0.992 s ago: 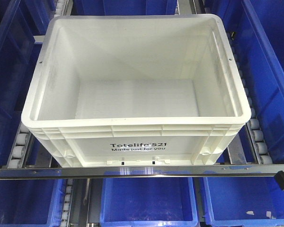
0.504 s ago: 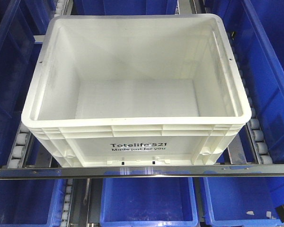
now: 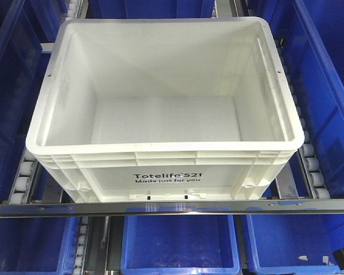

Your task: Move bin from left to right shelf

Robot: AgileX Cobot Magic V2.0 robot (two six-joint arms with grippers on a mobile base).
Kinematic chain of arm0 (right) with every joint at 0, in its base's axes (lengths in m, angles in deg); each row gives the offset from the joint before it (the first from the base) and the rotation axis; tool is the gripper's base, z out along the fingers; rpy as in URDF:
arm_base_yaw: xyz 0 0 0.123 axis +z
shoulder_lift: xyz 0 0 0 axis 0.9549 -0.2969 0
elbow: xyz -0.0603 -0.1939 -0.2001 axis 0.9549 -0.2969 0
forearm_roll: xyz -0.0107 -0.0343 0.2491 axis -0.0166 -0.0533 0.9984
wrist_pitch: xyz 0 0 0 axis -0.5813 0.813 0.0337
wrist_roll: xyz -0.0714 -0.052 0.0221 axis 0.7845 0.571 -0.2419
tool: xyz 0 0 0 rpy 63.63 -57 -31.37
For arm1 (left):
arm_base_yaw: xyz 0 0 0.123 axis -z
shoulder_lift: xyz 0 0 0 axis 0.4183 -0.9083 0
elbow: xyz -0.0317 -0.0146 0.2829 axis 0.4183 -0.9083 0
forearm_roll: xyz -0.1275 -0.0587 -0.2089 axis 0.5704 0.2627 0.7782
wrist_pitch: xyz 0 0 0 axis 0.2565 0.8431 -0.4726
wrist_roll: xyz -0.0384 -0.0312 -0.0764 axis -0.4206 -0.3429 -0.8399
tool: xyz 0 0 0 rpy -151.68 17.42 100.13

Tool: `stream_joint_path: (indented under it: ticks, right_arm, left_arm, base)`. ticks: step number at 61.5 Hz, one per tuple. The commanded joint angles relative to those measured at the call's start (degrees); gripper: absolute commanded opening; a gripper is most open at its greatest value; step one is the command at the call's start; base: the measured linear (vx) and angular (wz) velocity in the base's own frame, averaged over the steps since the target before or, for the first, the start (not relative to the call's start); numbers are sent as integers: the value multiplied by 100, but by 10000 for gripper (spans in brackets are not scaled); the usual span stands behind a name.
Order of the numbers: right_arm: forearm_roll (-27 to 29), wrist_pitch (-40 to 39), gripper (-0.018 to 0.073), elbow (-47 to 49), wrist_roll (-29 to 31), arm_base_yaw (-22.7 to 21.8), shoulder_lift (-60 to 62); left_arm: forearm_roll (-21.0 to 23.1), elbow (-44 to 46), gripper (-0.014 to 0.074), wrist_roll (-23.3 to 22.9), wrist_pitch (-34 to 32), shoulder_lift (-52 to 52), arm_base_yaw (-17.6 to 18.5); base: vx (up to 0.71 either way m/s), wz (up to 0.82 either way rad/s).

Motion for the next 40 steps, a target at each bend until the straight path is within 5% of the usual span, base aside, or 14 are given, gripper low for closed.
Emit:
stream_joint_path:
  ticks: [1, 40]
  right_arm:
    - [-45, -432, -8, -114, 43, -34, 68]
    - [-45, -432, -8, -114, 43, -34, 68]
  left_arm:
    - [0, 132, -8, -30, -424, 67, 38]
    - [0, 132, -8, -30, -424, 67, 38]
  base:
    - [0, 0]
    - [0, 0]
